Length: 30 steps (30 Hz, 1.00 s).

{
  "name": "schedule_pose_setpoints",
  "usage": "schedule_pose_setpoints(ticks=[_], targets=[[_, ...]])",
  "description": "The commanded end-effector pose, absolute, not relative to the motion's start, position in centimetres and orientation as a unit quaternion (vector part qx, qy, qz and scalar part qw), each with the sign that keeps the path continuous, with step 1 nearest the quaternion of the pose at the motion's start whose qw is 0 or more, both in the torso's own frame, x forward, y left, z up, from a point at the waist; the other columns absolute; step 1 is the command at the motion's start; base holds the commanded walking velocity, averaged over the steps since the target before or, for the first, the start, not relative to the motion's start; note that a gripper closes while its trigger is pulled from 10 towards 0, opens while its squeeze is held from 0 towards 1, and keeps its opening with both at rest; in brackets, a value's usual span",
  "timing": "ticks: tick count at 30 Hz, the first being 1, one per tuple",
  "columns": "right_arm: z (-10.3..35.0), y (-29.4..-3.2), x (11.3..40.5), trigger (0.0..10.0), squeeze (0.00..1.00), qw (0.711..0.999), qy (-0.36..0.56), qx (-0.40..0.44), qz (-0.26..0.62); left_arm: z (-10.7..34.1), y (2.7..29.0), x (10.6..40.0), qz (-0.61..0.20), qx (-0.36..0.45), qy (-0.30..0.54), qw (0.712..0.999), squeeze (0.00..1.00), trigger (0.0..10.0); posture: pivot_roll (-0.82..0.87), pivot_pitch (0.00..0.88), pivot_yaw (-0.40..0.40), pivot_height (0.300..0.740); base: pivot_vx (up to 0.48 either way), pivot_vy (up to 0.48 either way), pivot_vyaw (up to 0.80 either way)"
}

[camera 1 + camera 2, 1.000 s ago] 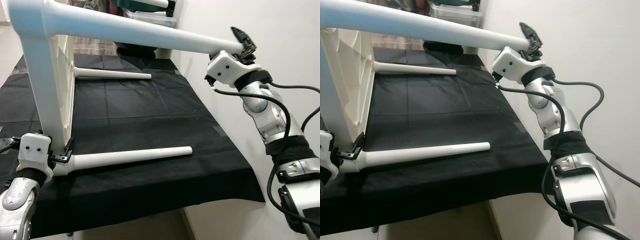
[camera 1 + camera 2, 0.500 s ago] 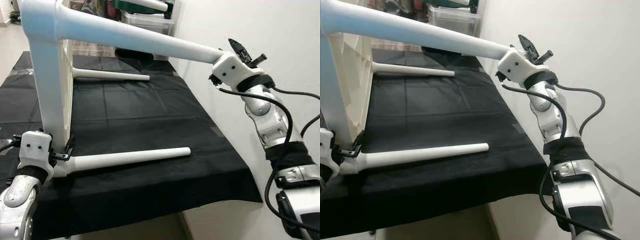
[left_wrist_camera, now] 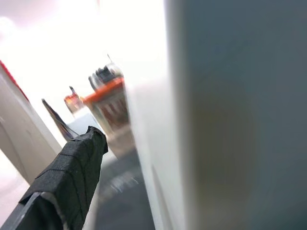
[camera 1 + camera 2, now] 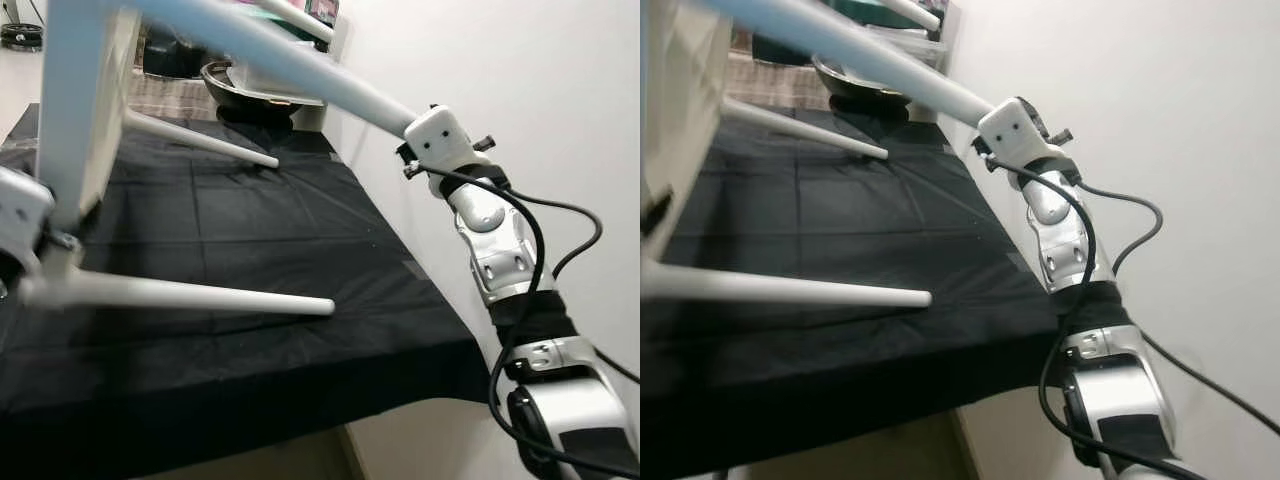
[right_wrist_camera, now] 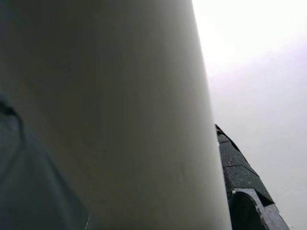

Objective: Building children table

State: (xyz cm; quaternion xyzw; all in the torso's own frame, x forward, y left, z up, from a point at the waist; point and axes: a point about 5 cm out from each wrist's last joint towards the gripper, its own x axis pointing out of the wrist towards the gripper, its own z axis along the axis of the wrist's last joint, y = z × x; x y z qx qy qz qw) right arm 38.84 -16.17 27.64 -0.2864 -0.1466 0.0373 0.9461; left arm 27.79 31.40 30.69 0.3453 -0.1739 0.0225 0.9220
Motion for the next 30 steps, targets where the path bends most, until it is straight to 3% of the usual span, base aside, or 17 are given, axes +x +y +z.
schedule_pose_setpoints(ticks=[1,4,6,7,15,30], targets=[[23.4,-16.6,38.9,0.0,0.0,0.977,-0.065,-0.19,0.075,34.2,33.8,27.6,0.068,0.379,-0.183,0.905,0.0,10.0,0.09,0.0,-0.149,0.74,0.0,0.0,0.0],[21.9,-16.2,38.8,0.0,0.0,0.987,-0.025,-0.138,0.078,37.8,33.4,28.0,0.063,0.419,-0.209,0.881,0.0,10.0,0.08,0.0,-0.134,0.74,0.0,0.0,0.0],[21.9,-16.2,38.8,0.0,0.0,0.987,-0.025,-0.138,0.078,37.8,33.4,28.0,0.063,0.419,-0.209,0.881,0.0,10.0,0.08,0.0,-0.134,0.74,0.0,0.0,0.0],[20.0,-15.7,38.4,0.0,0.0,0.993,0.023,-0.079,0.081,40.3,32.8,28.1,0.059,0.447,-0.229,0.863,0.0,10.0,0.08,0.0,-0.13,0.74,0.0,0.0,0.0],[14.4,-13.2,36.3,0.0,0.0,0.982,0.157,0.039,0.095,45.2,31.3,28.6,0.054,0.492,-0.264,0.828,0.0,10.0,0.09,0.0,-0.119,0.74,0.0,0.0,0.0],[10.6,-11.0,34.1,0.0,0.0,0.959,0.25,0.106,0.082,47.0,28.7,31.2,0.003,0.507,-0.277,0.816,0.0,10.0,0.08,0.0,-0.104,0.74,0.0,0.0,0.0]])
